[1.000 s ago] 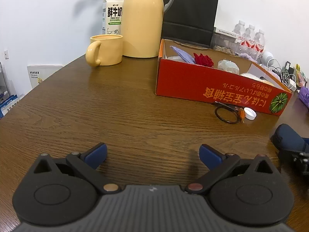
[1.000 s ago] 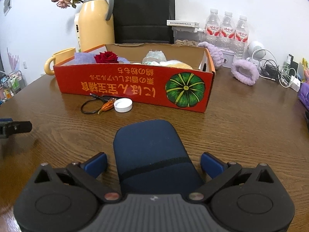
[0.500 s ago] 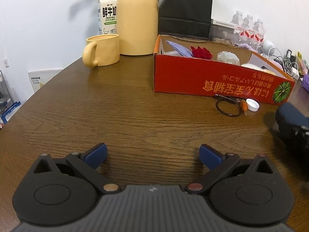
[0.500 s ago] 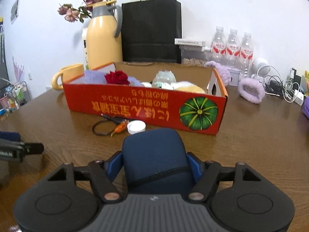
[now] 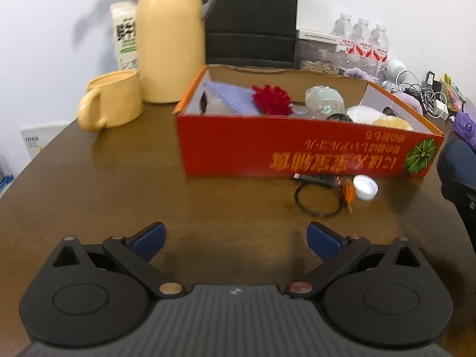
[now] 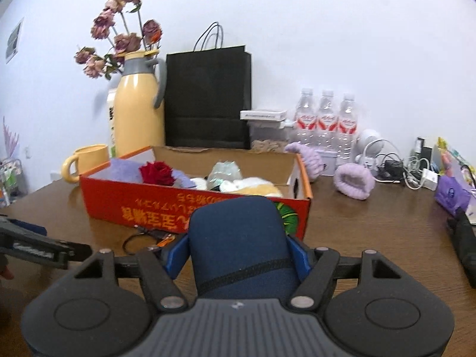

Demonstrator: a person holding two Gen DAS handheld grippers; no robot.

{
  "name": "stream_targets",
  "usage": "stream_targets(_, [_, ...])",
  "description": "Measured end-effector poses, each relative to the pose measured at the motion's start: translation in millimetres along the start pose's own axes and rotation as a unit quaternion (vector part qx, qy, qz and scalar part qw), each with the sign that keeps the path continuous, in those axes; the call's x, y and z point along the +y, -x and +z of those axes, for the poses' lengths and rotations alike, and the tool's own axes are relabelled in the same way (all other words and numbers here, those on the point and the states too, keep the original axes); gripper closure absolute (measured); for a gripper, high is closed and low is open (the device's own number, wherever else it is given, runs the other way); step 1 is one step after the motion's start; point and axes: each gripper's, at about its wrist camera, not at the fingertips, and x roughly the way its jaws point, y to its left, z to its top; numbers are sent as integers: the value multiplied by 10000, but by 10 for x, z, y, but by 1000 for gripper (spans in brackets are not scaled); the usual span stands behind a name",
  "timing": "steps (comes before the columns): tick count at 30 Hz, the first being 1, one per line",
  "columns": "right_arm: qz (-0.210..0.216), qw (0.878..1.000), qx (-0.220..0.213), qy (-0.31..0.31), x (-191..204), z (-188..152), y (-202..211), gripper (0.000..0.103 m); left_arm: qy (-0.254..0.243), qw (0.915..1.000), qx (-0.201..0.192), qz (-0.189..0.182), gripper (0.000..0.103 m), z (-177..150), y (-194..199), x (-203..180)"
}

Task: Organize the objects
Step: 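Grasp the black USB cable on the table with the left tool while the right tool holds the pouch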

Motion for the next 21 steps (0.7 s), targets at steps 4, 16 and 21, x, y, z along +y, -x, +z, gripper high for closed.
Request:
stream_targets(4, [-27, 10000, -7, 38, 4, -16, 14, 35, -5, 9999, -42, -141, 0, 132, -166, -132])
stream_targets(16, [35, 9999, 59, 89, 27, -52, -7, 34, -293, 9988, -42, -396, 98, 204, -355, -274])
stream_targets(21, [8, 10000, -15, 77, 8, -60, 29, 34, -575, 9978, -184, -256, 100, 96, -227, -309])
